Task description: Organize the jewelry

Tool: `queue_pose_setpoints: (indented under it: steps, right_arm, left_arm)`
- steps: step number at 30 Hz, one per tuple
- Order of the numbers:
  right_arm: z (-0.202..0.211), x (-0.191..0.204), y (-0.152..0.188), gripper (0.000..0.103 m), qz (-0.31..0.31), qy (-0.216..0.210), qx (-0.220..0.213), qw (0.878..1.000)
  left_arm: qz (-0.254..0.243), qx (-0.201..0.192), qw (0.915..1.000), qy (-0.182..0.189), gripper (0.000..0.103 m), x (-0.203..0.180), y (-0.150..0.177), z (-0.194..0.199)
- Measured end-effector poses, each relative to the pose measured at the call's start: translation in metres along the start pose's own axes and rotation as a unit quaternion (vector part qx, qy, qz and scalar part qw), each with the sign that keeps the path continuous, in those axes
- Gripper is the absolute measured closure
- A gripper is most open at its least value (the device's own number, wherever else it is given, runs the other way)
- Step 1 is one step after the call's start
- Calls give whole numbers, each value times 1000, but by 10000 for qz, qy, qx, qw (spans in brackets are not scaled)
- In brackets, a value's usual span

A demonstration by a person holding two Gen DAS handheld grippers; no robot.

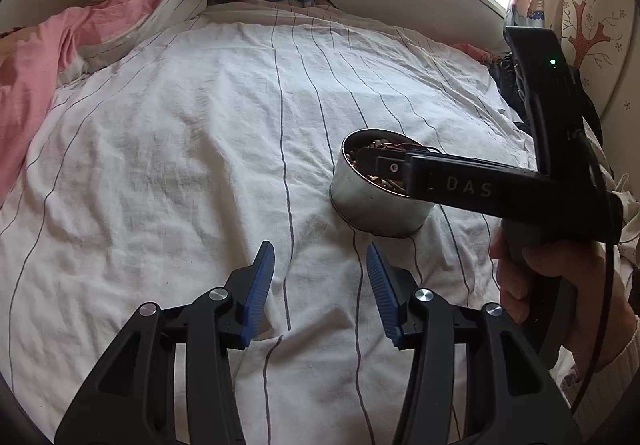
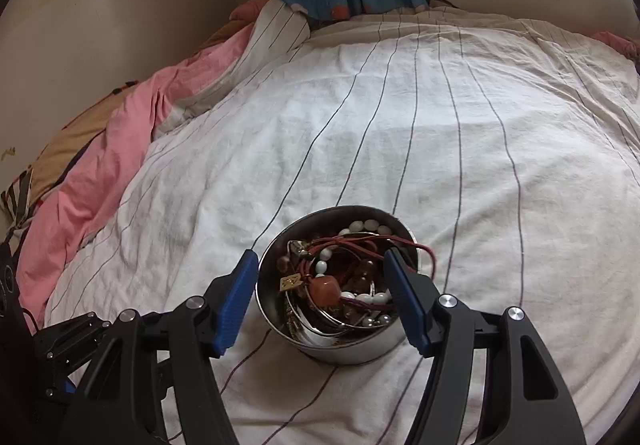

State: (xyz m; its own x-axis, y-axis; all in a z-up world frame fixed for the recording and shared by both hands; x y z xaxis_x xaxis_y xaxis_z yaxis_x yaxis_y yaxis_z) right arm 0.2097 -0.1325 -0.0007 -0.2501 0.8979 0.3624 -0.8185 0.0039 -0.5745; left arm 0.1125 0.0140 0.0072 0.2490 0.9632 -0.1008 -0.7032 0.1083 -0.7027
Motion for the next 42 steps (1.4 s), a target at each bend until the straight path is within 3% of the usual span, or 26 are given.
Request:
queue_pose_setpoints:
  steps: [4, 7, 10, 13, 16, 19, 22, 27, 30, 34, 42]
  right_arm:
    - [-14, 4, -5, 28, -68, -140, 131, 9998]
    - [-19, 8, -12, 28, -316, -905, 520, 9940]
    - [-6, 15, -12, 28, -312, -1213, 466, 9910]
    - [4, 21, -5, 28, -229, -1690, 658, 9832]
    - [11, 21, -1, 28, -190, -1903, 754, 9787]
    - [16, 12, -9, 24, -289, -1486, 395, 9877]
    - [-1, 6, -16, 23, -384, -1044, 480, 9926]
    - [-21, 22, -13, 17, -181, -1210, 866, 9887]
    - [-13, 20, -12, 17, -275, -1746, 1067, 9785]
    - [3, 15, -7, 17, -227, -1980, 1112, 9736]
    - [40, -13, 3, 17, -553, -1626, 443, 9841]
  left_arm:
    - [-14, 23, 10000, 45, 57, -1, 1, -2]
    - [-24, 19, 10000, 65, 56, -1, 1, -1]
    - [21, -4, 10000, 45, 54, 1, 0, 0]
    - [37, -7, 10000, 46, 53, 2, 0, -1]
    - [33, -22, 10000, 53, 53, 2, 0, 0]
    - [35, -23, 10000, 55, 51, 0, 1, 0]
    - [3, 6, 10000, 61, 51, -1, 1, -1]
    - [29, 4, 10000, 45, 51, 1, 1, -1]
    - [40, 10, 10000, 38, 50, 1, 1, -2]
    - [-6, 4, 10000, 21, 49, -2, 2, -1]
    - [-12, -24, 10000, -34, 45, -2, 1, 3]
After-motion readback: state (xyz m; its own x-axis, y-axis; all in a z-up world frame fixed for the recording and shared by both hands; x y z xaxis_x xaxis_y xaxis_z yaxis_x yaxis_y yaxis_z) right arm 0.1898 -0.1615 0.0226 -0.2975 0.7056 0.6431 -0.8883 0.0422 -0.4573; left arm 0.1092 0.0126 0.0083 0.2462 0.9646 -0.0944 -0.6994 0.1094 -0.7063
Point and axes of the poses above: each gripper's, at about its wrist camera, not at the fingertips, and z roughly against the way its jaws point, x to its left, y to its underside, the point moved 2 cm from there along -z, roughly the way its jaws point, and after that the axes turned 11 degrees about -z, right-handed, at the moved point
